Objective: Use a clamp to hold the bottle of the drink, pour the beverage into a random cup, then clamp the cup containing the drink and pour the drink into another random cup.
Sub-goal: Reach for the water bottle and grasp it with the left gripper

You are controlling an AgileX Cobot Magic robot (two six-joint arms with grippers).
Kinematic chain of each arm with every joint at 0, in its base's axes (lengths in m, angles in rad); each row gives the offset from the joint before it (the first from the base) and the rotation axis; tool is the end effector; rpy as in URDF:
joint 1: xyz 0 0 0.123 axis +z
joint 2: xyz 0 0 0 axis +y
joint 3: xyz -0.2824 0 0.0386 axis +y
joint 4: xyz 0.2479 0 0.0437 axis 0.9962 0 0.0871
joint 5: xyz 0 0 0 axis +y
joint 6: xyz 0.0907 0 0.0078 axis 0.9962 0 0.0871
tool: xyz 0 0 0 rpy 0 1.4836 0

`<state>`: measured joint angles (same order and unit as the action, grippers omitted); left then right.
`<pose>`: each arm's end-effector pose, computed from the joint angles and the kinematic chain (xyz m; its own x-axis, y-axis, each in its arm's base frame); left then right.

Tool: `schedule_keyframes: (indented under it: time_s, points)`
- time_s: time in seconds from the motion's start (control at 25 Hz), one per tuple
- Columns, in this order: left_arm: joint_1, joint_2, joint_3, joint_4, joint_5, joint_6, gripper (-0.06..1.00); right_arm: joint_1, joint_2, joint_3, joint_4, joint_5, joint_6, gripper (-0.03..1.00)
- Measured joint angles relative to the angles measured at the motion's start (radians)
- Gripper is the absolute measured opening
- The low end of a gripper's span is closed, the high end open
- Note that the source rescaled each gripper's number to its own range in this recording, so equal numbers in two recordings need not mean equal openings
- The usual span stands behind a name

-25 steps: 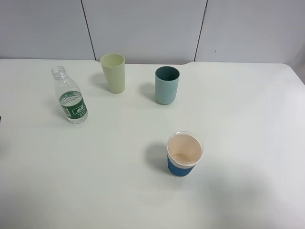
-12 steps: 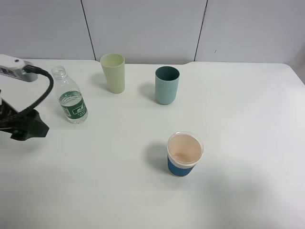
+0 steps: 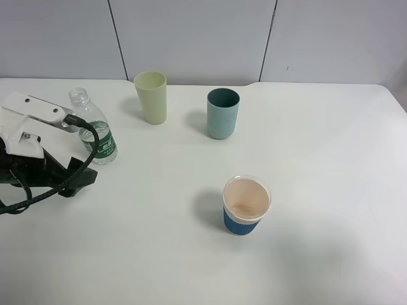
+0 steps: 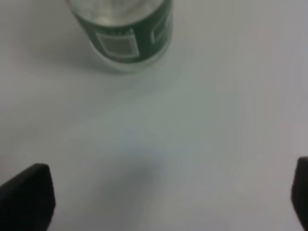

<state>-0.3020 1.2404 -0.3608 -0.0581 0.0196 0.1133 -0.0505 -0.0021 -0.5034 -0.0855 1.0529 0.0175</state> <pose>0.1901 -0.0593 0.1734 -0.6753 0.2682 -0.6871 0.3360 0.9411 0.0371 -0.0057 -0.0065 0.2790 -0.4449 -0.0024 -0.8956 0.1057 0.9929 -0.0552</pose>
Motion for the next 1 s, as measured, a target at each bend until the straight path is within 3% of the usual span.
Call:
schedule_keyframes:
  time_s: [0.36, 0.72, 1.0]
  points:
    - [0.0, 0.121, 0.106, -0.003, -0.419, -0.046, 1.0, 0.0, 0.0, 0.0, 0.0, 0.0, 0.0, 0.55]
    - [0.0, 0.337, 0.115, -0.003, -0.71, -0.05, 1.0, 0.0, 0.0, 0.0, 0.0, 0.0, 0.0, 0.55]
    - [0.0, 0.464, 0.115, -0.003, -1.0, -0.051, 1.0, 0.0, 0.0, 0.0, 0.0, 0.0, 0.0, 0.55]
